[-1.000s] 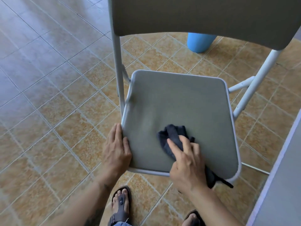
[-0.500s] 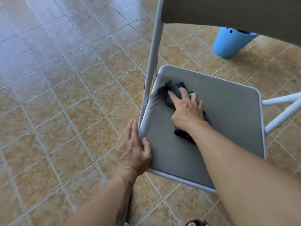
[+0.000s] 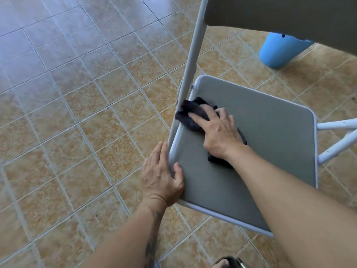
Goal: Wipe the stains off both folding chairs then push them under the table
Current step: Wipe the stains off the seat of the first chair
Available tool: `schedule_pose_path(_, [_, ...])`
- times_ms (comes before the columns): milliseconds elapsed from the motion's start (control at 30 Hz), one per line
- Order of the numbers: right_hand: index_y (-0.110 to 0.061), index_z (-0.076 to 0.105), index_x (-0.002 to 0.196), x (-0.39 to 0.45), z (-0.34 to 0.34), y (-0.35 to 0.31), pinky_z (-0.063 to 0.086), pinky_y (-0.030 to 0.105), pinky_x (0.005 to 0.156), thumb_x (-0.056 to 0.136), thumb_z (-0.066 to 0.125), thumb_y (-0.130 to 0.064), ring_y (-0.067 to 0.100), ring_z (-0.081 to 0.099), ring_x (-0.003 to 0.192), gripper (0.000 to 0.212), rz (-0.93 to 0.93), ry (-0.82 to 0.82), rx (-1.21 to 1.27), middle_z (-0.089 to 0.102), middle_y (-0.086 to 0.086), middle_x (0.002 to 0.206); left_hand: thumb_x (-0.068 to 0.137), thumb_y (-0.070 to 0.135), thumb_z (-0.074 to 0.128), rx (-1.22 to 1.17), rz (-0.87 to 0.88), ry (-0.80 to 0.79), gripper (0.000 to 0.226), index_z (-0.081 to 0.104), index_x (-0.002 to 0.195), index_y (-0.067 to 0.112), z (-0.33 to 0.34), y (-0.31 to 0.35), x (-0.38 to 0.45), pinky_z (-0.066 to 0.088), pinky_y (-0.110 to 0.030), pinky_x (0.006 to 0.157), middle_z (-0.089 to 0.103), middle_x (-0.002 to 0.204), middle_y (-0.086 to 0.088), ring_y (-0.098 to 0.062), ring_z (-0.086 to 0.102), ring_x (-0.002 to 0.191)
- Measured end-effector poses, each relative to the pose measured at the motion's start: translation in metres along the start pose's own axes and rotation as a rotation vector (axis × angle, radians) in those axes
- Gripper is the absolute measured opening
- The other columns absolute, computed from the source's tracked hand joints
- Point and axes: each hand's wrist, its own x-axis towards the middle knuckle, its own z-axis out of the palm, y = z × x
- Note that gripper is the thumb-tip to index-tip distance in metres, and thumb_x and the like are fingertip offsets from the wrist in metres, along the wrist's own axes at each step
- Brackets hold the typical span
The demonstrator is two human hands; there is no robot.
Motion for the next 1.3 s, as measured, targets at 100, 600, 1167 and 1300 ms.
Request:
schedule_pose_path(100, [-0.045, 0.029, 0.147, -0.002, 0.004, 0.028, 0.032, 0.044, 0.097, 0.076, 0.051, -0.011, 0.033, 0.031, 0.122, 0.081, 0.338, 0.062, 0.061, 0.021, -0.005, 0.154, 0.082, 0.044, 0.034, 0.0, 0.04, -0.012, 0.074, 0.036, 0.149, 0.013, 0.0, 0.001, 0.001, 0.037, -0.041, 0.109, 0.04, 0.154, -0.006, -0.026, 0.045, 0.135])
schedule_pose_path(600, [-0.041, 0.043, 0.14, -0.045, 0.009, 0.004, 0.034, 0.045, 0.092, 0.071, 0.043, -0.021, 0.033, 0.034, 0.123, 0.071, 0.175, 0.073, 0.17, 0.025, -0.005, 0.158, 0.078, 0.028, 0.046, -0.023, 0.07, 0.056, 0.071, 0.037, 0.147, 0.017, 0.006, 0.075, 0.063, 0.048, -0.044, 0.097, 0.032, 0.154, -0.004, -0.028, 0.049, 0.128])
schedule_pose_path(1167, [-0.04, 0.027, 0.144, 0.056, -0.022, 0.121, 0.028, 0.05, 0.098, 0.079, 0.054, -0.014, 0.037, 0.028, 0.125, 0.075, 0.576, 0.01, 0.024, 0.026, 0.006, 0.145, 0.072, 0.033, 0.05, 0.222, 0.006, -0.044, 0.082, 0.032, 0.148, 0.009, 0.015, 0.081, 0.072, 0.051, -0.044, 0.094, 0.033, 0.149, -0.011, -0.034, 0.048, 0.125])
schedule_pose_path(1300, [-0.035, 0.042, 0.133, 0.038, -0.021, 0.149, 0.031, 0.051, 0.097, 0.076, 0.054, -0.012, 0.038, 0.031, 0.12, 0.063, 0.767, 0.074, 0.112, 0.035, 0.007, 0.133, 0.073, 0.034, 0.051, 0.222, 0.001, -0.05, 0.082, 0.032, 0.149, 0.01, 0.015, 0.081, 0.073, 0.05, -0.045, 0.095, 0.032, 0.15, -0.01, -0.034, 0.047, 0.125])
